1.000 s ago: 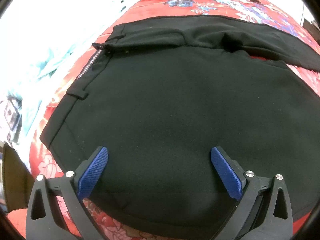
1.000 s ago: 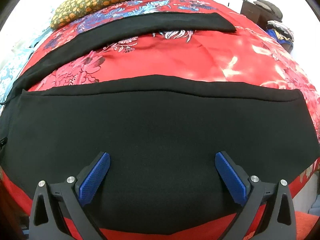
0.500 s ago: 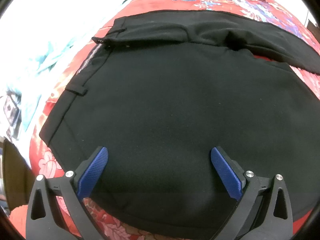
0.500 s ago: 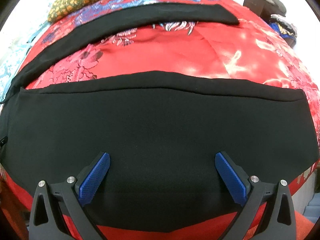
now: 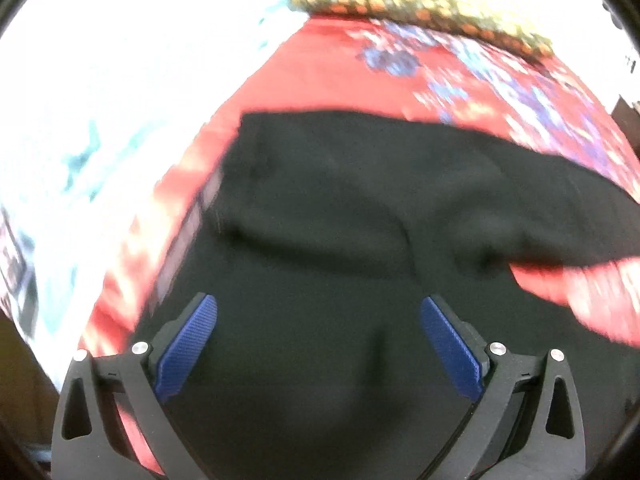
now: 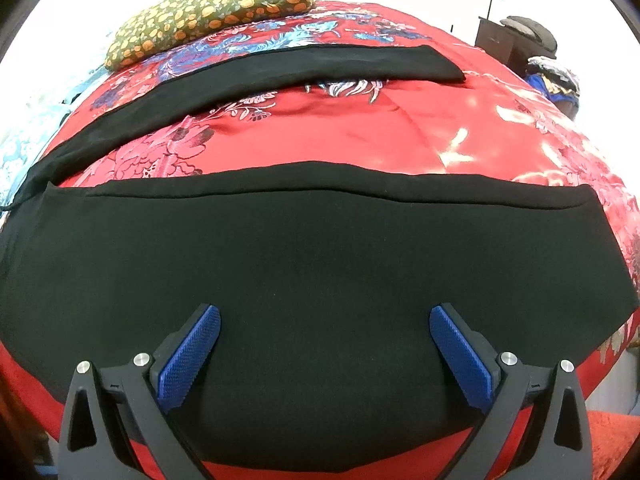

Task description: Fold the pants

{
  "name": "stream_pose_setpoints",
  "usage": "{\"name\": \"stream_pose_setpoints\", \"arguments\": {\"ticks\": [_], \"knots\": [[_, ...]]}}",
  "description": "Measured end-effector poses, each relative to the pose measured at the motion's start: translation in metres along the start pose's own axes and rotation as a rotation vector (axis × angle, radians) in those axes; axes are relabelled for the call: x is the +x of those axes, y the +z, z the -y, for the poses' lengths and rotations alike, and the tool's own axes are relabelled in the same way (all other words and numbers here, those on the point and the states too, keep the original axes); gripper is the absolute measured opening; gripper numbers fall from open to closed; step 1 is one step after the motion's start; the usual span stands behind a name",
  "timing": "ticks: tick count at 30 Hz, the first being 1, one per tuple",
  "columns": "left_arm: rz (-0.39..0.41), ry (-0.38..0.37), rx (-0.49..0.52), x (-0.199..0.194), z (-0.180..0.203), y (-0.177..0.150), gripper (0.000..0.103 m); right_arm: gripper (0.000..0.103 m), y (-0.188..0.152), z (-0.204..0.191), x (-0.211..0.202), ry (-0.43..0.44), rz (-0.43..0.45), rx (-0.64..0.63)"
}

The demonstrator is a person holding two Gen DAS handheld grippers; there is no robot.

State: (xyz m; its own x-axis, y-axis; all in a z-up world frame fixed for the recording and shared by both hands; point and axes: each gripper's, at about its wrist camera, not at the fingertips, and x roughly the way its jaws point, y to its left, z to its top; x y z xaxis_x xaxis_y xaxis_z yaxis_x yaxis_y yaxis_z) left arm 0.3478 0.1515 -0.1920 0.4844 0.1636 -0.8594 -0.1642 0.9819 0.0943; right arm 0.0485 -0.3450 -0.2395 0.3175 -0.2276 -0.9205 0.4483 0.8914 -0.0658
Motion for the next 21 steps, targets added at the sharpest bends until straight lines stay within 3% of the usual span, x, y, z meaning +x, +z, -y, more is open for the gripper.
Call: {"name": "stream_pose_setpoints", "arguments": {"ticks": [2, 4, 5, 8, 11, 14, 17, 18, 21], "knots": [[-0.013, 0.065, -0.02, 0.025, -0.008, 0.021, 0.102, 0.103, 0.0, 0.0, 0.0, 0.002, 0.002, -0.004], [-0.091, 0.232, -0.037, 0.067, -0.026, 0.03, 0.102, 0.103, 0.0, 0.0, 0.0, 0.004, 0.004, -0.006], [-0.12, 0.276, -0.032, 0.079, -0.032, 0.027, 0.103, 0.103, 0.0, 0.0, 0.0, 0.004, 0.004, -0.005], [-0.112, 0.211, -0.092, 0.089, -0.051, 0.028, 0.103, 0.103, 0.0, 0.0, 0.001, 0.002, 0.001, -0.004], [-0.102, 0.238, -0.034, 0.081, -0.045, 0.032, 0.103, 0.103, 0.002, 0.001, 0.002, 0.006, -0.009, -0.002], [-0.088, 0.268, -0.043, 0.06, -0.04, 0.032, 0.101, 0.103, 0.002, 0.002, 0.002, 0.014, -0.009, -0.011], [-0.022, 0.135, -0.044, 0.026, -0.018, 0.026, 0.102, 0.103, 0.001, 0.002, 0.001, 0.016, 0.004, -0.01], [-0.011, 0.055, -0.019, 0.016, 0.003, 0.024, 0.102, 0.103, 0.0, 0.002, 0.001, 0.017, 0.01, -0.01], [0.003, -0.09, 0.07, 0.002, 0.054, 0.02, 0.102, 0.103, 0.006, 0.003, -0.002, 0.034, -0.011, -0.012]]}}
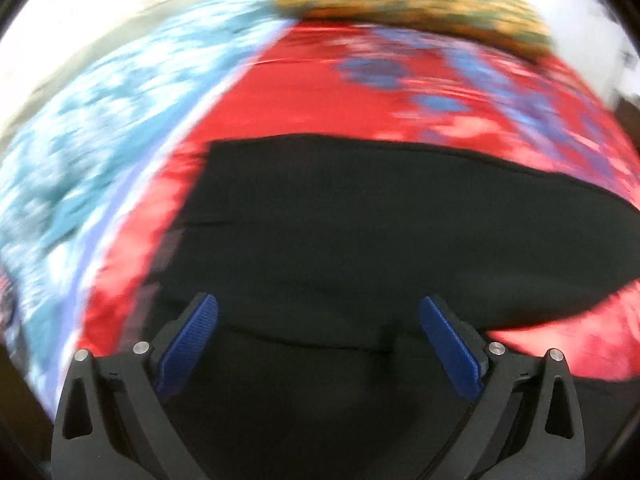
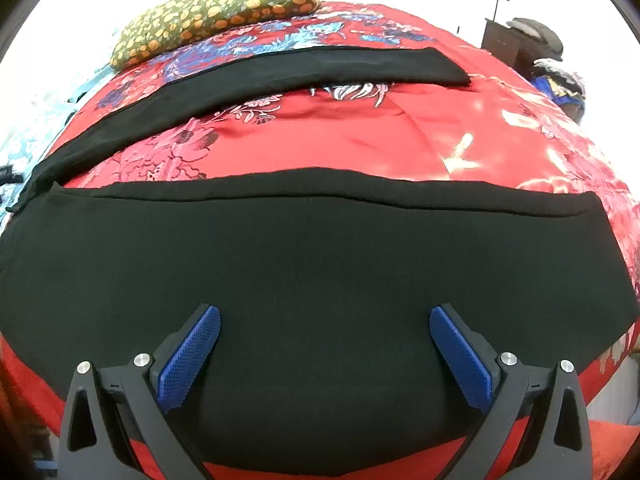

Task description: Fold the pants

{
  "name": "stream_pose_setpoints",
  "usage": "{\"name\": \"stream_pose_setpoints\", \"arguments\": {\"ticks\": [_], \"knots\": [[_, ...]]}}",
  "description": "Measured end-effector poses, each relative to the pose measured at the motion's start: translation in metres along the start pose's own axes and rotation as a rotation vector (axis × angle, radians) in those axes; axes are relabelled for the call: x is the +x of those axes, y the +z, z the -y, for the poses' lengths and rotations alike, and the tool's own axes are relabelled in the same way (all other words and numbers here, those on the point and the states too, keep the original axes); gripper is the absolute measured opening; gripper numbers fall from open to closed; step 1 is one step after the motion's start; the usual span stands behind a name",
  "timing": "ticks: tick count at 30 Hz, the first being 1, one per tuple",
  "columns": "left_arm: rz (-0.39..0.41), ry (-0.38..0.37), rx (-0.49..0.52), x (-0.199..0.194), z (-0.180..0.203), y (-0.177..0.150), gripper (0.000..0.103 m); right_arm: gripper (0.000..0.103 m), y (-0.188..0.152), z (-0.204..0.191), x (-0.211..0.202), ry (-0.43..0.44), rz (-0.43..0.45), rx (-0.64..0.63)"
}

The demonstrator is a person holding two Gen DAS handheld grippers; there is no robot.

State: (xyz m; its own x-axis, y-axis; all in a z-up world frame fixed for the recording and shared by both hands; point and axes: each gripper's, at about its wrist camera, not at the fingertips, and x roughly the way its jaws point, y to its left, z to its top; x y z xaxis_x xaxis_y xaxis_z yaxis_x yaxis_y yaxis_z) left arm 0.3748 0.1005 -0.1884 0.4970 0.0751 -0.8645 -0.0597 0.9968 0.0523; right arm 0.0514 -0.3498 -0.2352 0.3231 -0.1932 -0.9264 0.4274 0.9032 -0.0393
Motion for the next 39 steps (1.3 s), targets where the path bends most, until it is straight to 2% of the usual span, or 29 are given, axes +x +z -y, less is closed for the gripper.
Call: {"name": "stream_pose_setpoints", "arguments": {"ticks": [2, 4, 5, 6, 8, 9, 11, 14, 17, 22, 24, 28, 31, 33, 34, 36, 39], "knots": [[0.024, -0.01, 0.079, 0.004, 0.033, 0.002, 0.102, 0.103, 0.01, 0.007, -0.006, 0.052, -0.012, 0.026], [0.034, 0.079, 0.14, 0.02, 0.052, 0.005, 0.102, 0.103, 0.022, 0.02, -0.019, 0.101, 0.032, 0.071], [0.021, 0.135, 0.132, 0.035, 0.052, 0.005, 0.102, 0.103, 0.033, 0.031, -0.028, 0.116, 0.072, 0.092], [0.008, 0.145, 0.111, 0.045, 0.049, 0.004, 0.103, 0.103, 0.043, 0.041, -0.032, 0.125, 0.095, 0.098], [-0.005, 0.093, 0.019, 0.065, 0.032, -0.003, 0.103, 0.103, 0.066, 0.061, -0.035, 0.122, 0.119, 0.098], [0.013, 0.063, -0.011, 0.07, 0.025, -0.005, 0.103, 0.103, 0.08, 0.072, -0.034, 0.117, 0.128, 0.098], [0.061, 0.058, -0.004, 0.069, 0.026, -0.01, 0.103, 0.103, 0.117, 0.101, -0.026, 0.104, 0.152, 0.114], [0.095, 0.064, -0.002, 0.067, 0.028, -0.016, 0.103, 0.103, 0.179, 0.141, 0.002, 0.097, 0.169, 0.149], [0.115, 0.074, 0.0, 0.069, 0.032, -0.018, 0.103, 0.103, 0.243, 0.174, 0.051, 0.108, 0.121, 0.197], [0.128, 0.078, -0.001, 0.072, 0.031, -0.022, 0.102, 0.098, 0.315, 0.202, 0.12, 0.118, 0.067, 0.321], [0.131, 0.076, -0.003, 0.073, 0.029, -0.022, 0.103, 0.091, 0.334, 0.195, 0.14, 0.133, 0.04, 0.299], [0.135, 0.079, -0.002, 0.075, 0.03, -0.021, 0.103, 0.081, 0.354, 0.184, 0.172, 0.068, -0.013, 0.196], [0.135, 0.081, -0.001, 0.075, 0.031, -0.021, 0.103, 0.061, 0.355, 0.181, 0.192, 0.061, -0.068, 0.169], [0.136, 0.082, -0.001, 0.075, 0.031, -0.021, 0.103, 0.011, 0.351, 0.185, 0.192, 0.018, -0.073, 0.151], [0.137, 0.083, -0.001, 0.076, 0.031, -0.021, 0.103, 0.007, 0.349, 0.186, 0.184, 0.015, -0.035, 0.156], [0.135, 0.085, 0.0, 0.076, 0.031, -0.021, 0.103, 0.007, 0.345, 0.183, 0.162, 0.037, 0.042, 0.143], [0.133, 0.089, 0.001, 0.076, 0.031, -0.02, 0.103, 0.007, 0.33, 0.15, 0.109, 0.117, 0.144, 0.001]]}}
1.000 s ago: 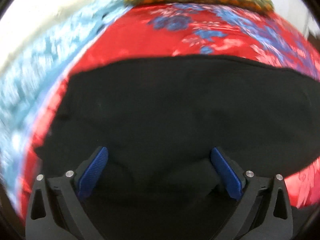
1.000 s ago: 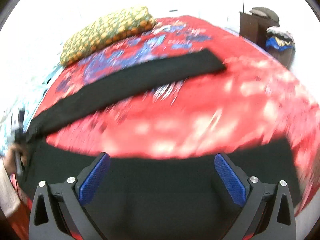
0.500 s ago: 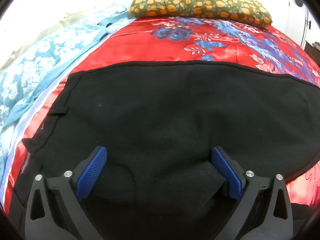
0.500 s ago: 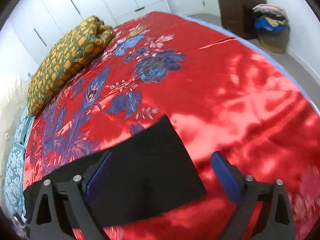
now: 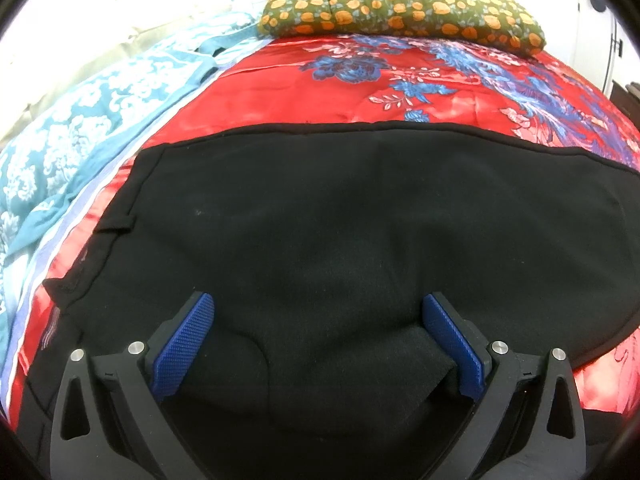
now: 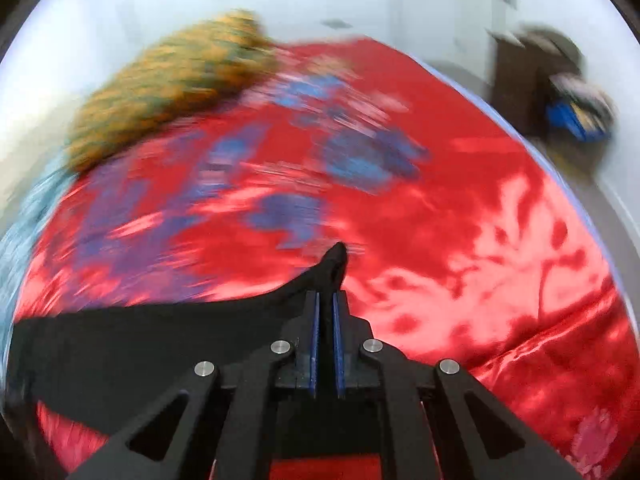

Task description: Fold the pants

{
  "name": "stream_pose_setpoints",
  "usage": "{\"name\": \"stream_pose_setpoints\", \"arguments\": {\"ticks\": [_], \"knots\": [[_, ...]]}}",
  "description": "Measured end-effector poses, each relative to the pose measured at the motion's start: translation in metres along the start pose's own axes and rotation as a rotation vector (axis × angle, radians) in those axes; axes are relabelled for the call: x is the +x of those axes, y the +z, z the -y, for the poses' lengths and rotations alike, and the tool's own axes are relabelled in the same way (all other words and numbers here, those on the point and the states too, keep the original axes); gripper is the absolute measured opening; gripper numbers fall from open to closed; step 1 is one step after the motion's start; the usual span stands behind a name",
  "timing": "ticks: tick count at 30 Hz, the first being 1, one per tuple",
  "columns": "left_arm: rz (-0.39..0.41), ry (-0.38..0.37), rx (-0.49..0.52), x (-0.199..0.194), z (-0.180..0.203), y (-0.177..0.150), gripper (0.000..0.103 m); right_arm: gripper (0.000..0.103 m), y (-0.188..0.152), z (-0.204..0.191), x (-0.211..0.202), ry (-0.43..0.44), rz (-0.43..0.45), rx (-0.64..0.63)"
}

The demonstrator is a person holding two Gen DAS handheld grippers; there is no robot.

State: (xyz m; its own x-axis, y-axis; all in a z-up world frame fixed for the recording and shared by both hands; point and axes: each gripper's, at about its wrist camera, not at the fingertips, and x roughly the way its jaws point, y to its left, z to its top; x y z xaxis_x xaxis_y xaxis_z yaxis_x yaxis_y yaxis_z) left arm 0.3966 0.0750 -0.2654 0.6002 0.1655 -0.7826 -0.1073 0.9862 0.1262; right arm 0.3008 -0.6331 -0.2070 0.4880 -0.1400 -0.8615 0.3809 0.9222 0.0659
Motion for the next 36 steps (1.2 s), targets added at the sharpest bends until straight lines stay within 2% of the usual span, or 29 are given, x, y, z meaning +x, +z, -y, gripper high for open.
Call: {"name": "stream_pose_setpoints", "arguments": {"ticks": [1, 4, 6, 8, 11, 13, 14, 15, 16, 17, 19, 21, 23, 25, 27, 29, 32, 34, 36], "knots": [[-0.001, 0.001, 0.001, 0.0, 0.0, 0.0, 0.103, 0.007, -0.01, -0.025, -0.027, 0.044, 0.026, -0.089], [-0.002, 0.01, 0.007, 0.0, 0.001, 0.001, 0.103, 0.007, -0.051, -0.084, -0.098, 0.161, 0.07, -0.251], [-0.003, 0.019, 0.012, -0.001, 0.002, 0.002, 0.103, 0.007, -0.095, -0.12, -0.15, 0.238, 0.079, -0.33], [-0.005, 0.028, 0.018, -0.001, 0.003, 0.002, 0.103, 0.007, -0.159, -0.149, -0.204, 0.28, 0.066, -0.411], [-0.014, 0.046, 0.026, -0.002, 0.005, 0.003, 0.103, 0.007, -0.234, -0.155, -0.24, 0.232, -0.001, -0.433], [-0.042, 0.056, 0.023, -0.004, 0.005, 0.007, 0.103, 0.008, -0.273, -0.139, -0.244, 0.101, -0.049, -0.401], [-0.069, 0.058, 0.027, -0.006, 0.005, 0.01, 0.103, 0.025, -0.288, -0.126, -0.239, 0.034, -0.097, -0.358], [-0.112, 0.055, 0.037, -0.009, 0.005, 0.014, 0.102, 0.056, -0.297, -0.115, -0.234, -0.036, -0.149, -0.325], [-0.145, 0.043, 0.041, -0.017, 0.004, 0.017, 0.102, 0.069, -0.303, -0.104, -0.231, -0.127, -0.183, -0.295], [-0.152, 0.03, 0.034, -0.024, 0.002, 0.017, 0.102, 0.072, -0.305, -0.097, -0.235, -0.169, -0.175, -0.268], [-0.145, -0.031, 0.009, -0.05, -0.004, 0.012, 0.102, 0.074, -0.3, -0.086, -0.262, -0.18, -0.068, -0.169], [-0.125, -0.109, 0.031, -0.084, -0.006, -0.001, 0.102, 0.088, -0.295, -0.09, -0.284, -0.175, 0.031, -0.097], [-0.11, -0.139, 0.067, -0.108, -0.002, -0.018, 0.102, 0.094, -0.288, -0.109, -0.295, -0.15, 0.107, -0.068], [-0.093, -0.165, 0.089, -0.132, 0.002, -0.041, 0.102, 0.096, -0.286, -0.146, -0.292, -0.091, 0.157, -0.065], [-0.088, -0.189, 0.07, -0.15, 0.006, -0.066, 0.102, 0.096, -0.293, -0.18, -0.282, -0.016, 0.16, -0.085], [-0.083, -0.203, 0.021, -0.157, 0.006, -0.091, 0.102, 0.096, -0.307, -0.225, -0.263, 0.069, 0.135, -0.12], [-0.075, -0.164, 0.015, -0.155, 0.006, -0.118, 0.102, 0.095, -0.328, -0.28, -0.233, 0.194, 0.054, -0.211], [-0.101, -0.151, 0.043, -0.15, 0.008, -0.124, 0.102, 0.095, -0.34, -0.311, -0.214, 0.224, -0.006, -0.319], [-0.068, -0.169, 0.071, -0.154, 0.008, -0.123, 0.102, 0.095, -0.348, -0.328, -0.207, 0.205, -0.007, -0.399]]}}
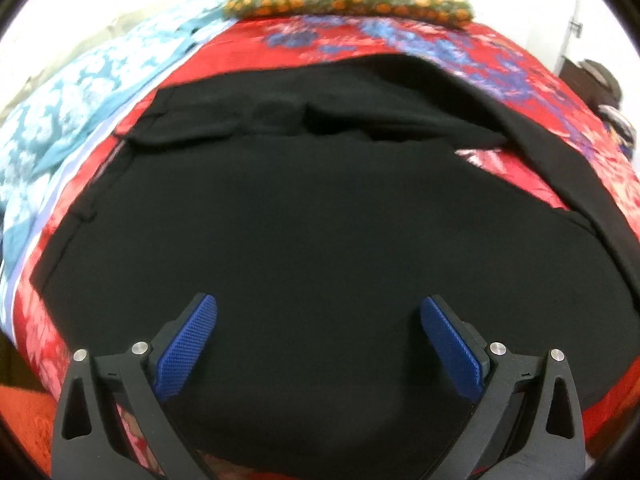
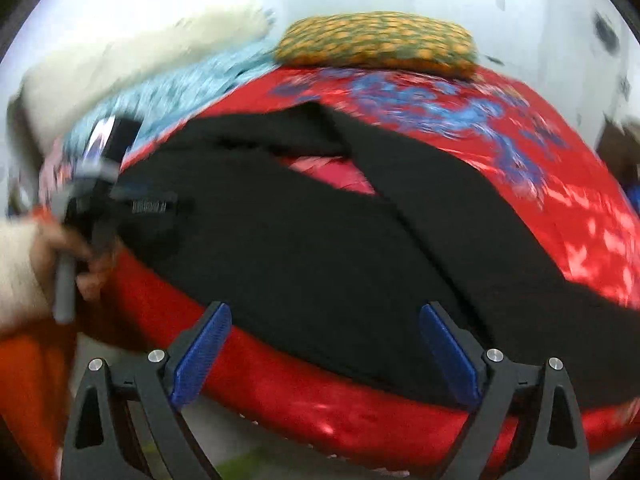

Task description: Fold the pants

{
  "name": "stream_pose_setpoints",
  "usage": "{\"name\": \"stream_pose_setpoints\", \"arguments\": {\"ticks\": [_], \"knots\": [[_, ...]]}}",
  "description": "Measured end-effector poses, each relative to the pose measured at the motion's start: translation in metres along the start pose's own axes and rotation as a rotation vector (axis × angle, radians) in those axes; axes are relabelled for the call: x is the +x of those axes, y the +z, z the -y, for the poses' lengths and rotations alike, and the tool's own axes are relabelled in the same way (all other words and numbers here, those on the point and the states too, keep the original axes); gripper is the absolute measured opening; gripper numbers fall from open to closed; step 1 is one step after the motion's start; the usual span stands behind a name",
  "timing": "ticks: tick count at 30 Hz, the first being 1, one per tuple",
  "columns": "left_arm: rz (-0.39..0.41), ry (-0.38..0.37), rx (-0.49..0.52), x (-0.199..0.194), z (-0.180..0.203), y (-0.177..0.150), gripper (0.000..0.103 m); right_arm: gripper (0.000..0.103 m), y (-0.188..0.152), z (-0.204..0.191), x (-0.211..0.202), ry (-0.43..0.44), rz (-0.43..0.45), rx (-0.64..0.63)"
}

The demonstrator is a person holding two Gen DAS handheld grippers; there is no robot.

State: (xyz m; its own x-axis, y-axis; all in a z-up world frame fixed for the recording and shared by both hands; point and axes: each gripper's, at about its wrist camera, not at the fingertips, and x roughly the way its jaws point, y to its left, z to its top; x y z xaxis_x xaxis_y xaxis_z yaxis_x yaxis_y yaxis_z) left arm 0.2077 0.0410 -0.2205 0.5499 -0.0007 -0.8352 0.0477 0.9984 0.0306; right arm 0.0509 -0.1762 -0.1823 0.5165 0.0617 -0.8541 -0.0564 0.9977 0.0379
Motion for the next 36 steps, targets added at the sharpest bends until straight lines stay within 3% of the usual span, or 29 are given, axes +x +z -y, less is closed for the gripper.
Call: {"name": "stream_pose_setpoints", "arguments": {"ticks": [3, 8, 12, 17, 22, 23, 27, 30, 31, 33, 36], "knots": [[0.038, 0.017, 0.049, -0.005, 0.003, 0.0, 0.102, 0.095, -0.004, -0.008, 0.015, -0.028, -0.002, -0.037], [-0.039, -0.007, 0.002, 0.017, -0.005, -0.003, 0.103, 0.095, -0.01, 0.006, 0.038, -0.039, -0.03, 0.028], [-0.038, -0.018, -0.009, 0.02, -0.006, -0.008, 0.103, 0.095, -0.019, 0.027, 0.05, -0.037, -0.09, 0.103], [-0.038, -0.015, -0.005, 0.02, -0.006, -0.011, 0.103, 0.103, -0.028, 0.021, 0.047, -0.039, -0.083, 0.07], [-0.027, -0.006, 0.005, 0.021, -0.004, -0.011, 0.103, 0.103, -0.029, 0.01, 0.047, -0.097, -0.139, -0.021], [-0.027, -0.007, 0.005, 0.021, -0.004, -0.011, 0.103, 0.102, -0.028, 0.012, 0.04, -0.094, -0.118, -0.008], [-0.019, 0.002, 0.005, 0.021, -0.004, -0.012, 0.103, 0.103, -0.029, 0.05, -0.003, 0.007, 0.108, 0.266], [-0.016, 0.008, 0.005, 0.021, -0.003, -0.012, 0.103, 0.101, -0.042, 0.077, 0.005, 0.104, 0.104, 0.433], [-0.016, 0.008, 0.004, 0.021, -0.003, -0.012, 0.103, 0.1, -0.05, 0.085, 0.011, 0.106, 0.074, 0.469], [-0.016, 0.007, 0.005, 0.021, -0.003, -0.012, 0.103, 0.088, -0.059, 0.093, 0.01, 0.091, 0.072, 0.475], [-0.016, 0.003, 0.006, 0.021, -0.004, -0.012, 0.103, 0.088, -0.065, 0.105, -0.001, 0.039, 0.097, 0.522]]}}
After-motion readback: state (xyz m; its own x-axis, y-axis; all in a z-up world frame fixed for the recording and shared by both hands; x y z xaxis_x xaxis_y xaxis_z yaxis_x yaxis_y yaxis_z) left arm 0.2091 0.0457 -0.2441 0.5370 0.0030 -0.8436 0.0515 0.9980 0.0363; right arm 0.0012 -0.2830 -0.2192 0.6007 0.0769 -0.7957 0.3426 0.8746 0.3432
